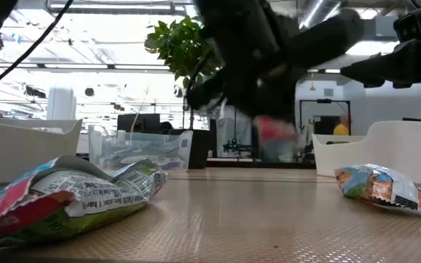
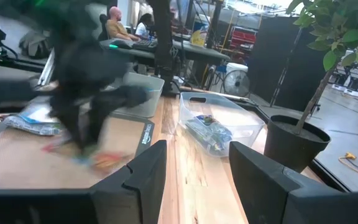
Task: Pick and place Granola Bars by type
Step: Put the red granola bar into the white bin
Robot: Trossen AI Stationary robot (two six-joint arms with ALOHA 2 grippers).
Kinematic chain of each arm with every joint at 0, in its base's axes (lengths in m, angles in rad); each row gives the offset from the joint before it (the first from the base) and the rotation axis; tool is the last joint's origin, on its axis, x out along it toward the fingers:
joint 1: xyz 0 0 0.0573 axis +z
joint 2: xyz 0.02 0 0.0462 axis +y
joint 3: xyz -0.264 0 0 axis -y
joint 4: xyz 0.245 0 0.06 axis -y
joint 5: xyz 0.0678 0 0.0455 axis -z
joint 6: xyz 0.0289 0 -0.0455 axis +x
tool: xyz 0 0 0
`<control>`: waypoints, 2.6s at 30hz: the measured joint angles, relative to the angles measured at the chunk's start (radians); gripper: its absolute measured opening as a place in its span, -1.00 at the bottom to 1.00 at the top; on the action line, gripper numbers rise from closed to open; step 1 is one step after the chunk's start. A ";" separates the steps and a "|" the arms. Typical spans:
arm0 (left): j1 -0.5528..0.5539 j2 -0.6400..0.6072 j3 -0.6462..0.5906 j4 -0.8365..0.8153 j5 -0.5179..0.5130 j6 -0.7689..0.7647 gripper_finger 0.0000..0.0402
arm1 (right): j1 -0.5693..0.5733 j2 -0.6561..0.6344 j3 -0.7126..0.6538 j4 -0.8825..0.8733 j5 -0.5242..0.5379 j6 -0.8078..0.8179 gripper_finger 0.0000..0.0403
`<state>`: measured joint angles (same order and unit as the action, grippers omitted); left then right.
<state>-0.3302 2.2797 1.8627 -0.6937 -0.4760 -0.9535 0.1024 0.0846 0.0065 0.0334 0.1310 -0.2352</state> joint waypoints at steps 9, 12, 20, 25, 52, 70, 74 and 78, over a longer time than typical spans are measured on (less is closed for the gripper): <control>0.125 -0.044 0.001 0.191 -0.078 0.239 -0.85 | 0.000 0.000 0.000 0.000 0.000 0.000 -0.15; 0.186 -0.037 0.001 0.311 0.019 0.304 -0.87 | 0.000 0.000 0.000 0.000 0.000 0.000 -0.15; 0.300 0.040 0.001 0.545 0.230 0.393 -0.88 | 0.000 0.000 0.000 0.001 0.000 0.000 -0.15; 0.329 0.094 0.015 0.664 0.311 0.441 -0.89 | 0.000 0.002 0.000 0.001 0.000 0.000 -0.15; 0.370 0.096 0.026 0.760 0.337 0.785 -0.02 | 0.000 0.007 0.000 0.001 0.000 0.000 -0.15; 0.272 0.003 0.025 0.314 0.224 0.668 0.46 | 0.000 0.007 0.000 0.001 0.000 0.000 -0.15; 0.216 -0.024 0.007 0.227 0.206 0.635 0.46 | 0.000 0.006 0.000 0.001 0.000 0.000 -0.15; 0.156 -0.070 -0.094 0.253 0.206 0.631 0.46 | 0.000 0.007 0.000 0.001 0.000 0.000 -0.15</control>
<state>-0.1738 2.2097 1.7685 -0.4409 -0.2701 -0.3225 0.1022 0.0912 0.0065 0.0345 0.1314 -0.2352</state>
